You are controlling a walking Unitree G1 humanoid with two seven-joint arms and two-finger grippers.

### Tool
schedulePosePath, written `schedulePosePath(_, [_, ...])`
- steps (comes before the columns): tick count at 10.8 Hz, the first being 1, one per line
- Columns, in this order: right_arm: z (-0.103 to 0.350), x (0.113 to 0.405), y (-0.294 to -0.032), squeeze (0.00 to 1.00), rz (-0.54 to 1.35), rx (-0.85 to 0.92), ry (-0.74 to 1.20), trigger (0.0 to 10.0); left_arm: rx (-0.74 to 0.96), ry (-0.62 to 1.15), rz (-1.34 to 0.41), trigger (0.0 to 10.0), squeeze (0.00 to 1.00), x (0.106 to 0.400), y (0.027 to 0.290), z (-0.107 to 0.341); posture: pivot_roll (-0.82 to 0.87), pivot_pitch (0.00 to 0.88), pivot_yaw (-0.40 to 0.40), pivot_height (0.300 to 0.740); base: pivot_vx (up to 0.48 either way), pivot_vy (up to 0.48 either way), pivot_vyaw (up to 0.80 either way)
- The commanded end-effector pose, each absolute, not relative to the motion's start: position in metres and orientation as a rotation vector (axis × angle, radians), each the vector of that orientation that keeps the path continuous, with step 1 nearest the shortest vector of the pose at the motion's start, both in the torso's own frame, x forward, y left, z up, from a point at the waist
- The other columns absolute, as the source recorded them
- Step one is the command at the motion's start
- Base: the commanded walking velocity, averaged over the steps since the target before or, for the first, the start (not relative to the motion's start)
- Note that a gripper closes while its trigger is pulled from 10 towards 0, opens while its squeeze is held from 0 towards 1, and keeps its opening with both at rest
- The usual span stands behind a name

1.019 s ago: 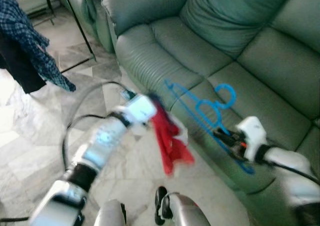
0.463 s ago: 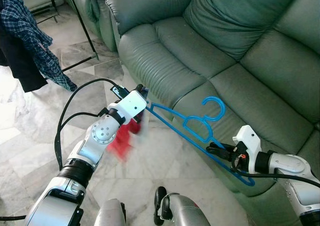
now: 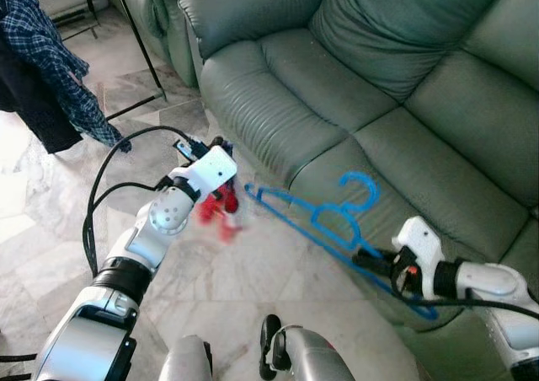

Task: Hang hanger

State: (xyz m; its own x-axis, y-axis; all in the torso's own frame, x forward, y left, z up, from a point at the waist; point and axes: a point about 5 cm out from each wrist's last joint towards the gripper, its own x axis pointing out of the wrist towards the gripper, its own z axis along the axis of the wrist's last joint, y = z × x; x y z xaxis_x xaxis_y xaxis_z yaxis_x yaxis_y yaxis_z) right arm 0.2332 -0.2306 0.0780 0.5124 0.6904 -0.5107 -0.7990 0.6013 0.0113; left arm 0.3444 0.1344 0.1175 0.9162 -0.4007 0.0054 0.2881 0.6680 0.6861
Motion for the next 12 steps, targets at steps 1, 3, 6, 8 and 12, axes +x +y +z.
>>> schedulePosePath(1, [0.076, 0.232, -0.232, 0.0, 0.91, -0.249, 0.513, 10.0, 0.742, -0.168, -0.399, 10.0, 0.0, 0.344, 0.131, 0.117, -0.07, 0.188, -0.055, 0.74, 0.0, 0.0, 0.0])
schedulePosePath(3, [0.076, 0.234, -0.229, 0.0, 0.901, -0.254, 0.496, 10.0, 0.723, -0.185, -0.443, 10.0, 0.0, 0.339, 0.124, 0.117, -0.07, 0.188, -0.055, 0.74, 0.0, 0.0, 0.0])
schedulePosePath(6, [0.079, 0.24, -0.232, 0.0, 0.865, -0.275, 0.464, 10.0, 0.71, -0.191, -0.462, 10.0, 0.0, 0.339, 0.126, 0.119, -0.07, 0.186, -0.053, 0.74, 0.0, 0.0, 0.0])
schedulePosePath(8, [0.08, 0.24, -0.235, 0.0, 0.858, -0.298, 0.47, 10.0, 0.733, -0.177, -0.453, 10.0, 0.0, 0.339, 0.13, 0.116, -0.07, 0.185, -0.052, 0.74, 0.0, 0.0, 0.0])
schedulePosePath(12, [0.082, 0.246, -0.234, 0.0, 0.837, -0.311, 0.429, 10.0, 0.733, -0.178, -0.476, 10.0, 0.0, 0.338, 0.128, 0.116, -0.07, 0.185, -0.05, 0.74, 0.0, 0.0, 0.0])
